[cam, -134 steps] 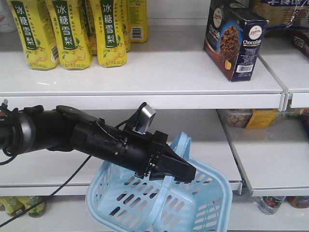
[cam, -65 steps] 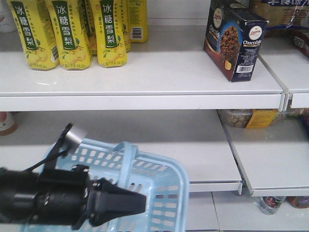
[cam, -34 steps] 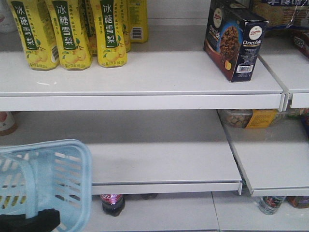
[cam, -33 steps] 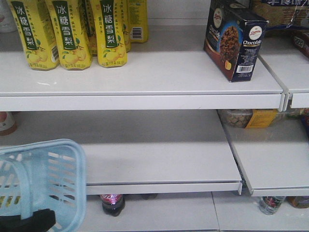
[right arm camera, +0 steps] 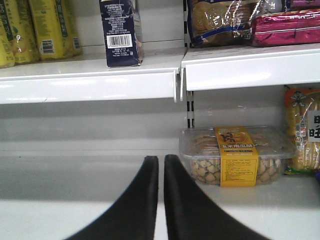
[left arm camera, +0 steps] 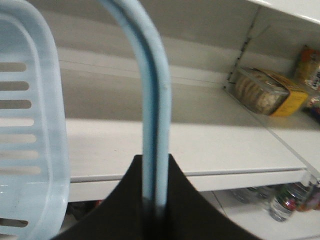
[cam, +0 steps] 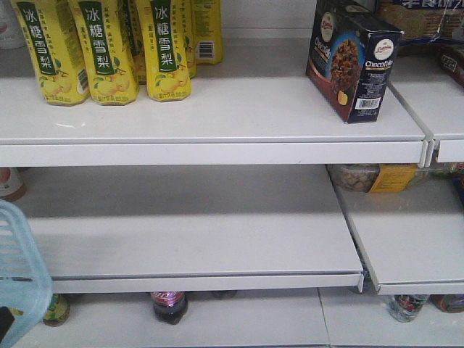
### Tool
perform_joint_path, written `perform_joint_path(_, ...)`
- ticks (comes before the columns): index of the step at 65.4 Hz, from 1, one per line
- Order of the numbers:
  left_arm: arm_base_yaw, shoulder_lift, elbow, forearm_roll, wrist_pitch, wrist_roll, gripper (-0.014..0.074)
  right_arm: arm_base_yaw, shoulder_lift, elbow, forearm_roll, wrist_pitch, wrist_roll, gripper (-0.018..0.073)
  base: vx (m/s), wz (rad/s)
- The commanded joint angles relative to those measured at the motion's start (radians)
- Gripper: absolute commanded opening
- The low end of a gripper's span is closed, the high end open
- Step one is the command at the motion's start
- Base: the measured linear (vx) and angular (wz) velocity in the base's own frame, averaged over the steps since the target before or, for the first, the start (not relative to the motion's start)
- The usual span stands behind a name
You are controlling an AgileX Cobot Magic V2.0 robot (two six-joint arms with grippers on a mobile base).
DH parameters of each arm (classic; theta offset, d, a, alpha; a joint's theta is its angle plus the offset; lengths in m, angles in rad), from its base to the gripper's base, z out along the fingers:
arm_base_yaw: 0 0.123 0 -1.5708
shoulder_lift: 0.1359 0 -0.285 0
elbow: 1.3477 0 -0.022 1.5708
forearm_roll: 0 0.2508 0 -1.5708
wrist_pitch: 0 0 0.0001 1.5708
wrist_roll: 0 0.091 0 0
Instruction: Left arm holds basket, right arm returns cookies
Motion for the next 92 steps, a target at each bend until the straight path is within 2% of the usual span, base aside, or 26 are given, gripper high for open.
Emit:
perform_joint_path(1,0.071,-0.033,-0.024,0.074,-0.085,0.008,-0.0003,-0.004,0.012,-0.027,-0.002,-0.076,-0.012,-0.0006,0.00,0.00)
perform_joint_path(20,0.256,-0.157,-0.024,0.153,-0.008,0.010,-0.0003,-0.004,0.012,-0.027,-0.002,-0.076,-0.012,-0.0006,0.00,0.00)
perform_joint_path(31,0.311,-0.161,-0.024,0.180,-0.004,0.010,-0.0003,-0.004,0.012,-0.027,-0.002,-0.076,-0.012,-0.0006,0.00,0.00)
perform_joint_path(50,0.323,-0.161,-0.024,0.180,-0.017,0.097,-0.0003,-0.004,0.012,-0.027,-0.002,-0.076,-0.012,-0.0006,0.00,0.00)
perform_joint_path(92,0.320,-0.159,-0.024,0.179,-0.034,0.097,-0.0004,-0.004,0.012,-0.027,-0.002,-0.075,-0.012,-0.0006,0.00,0.00)
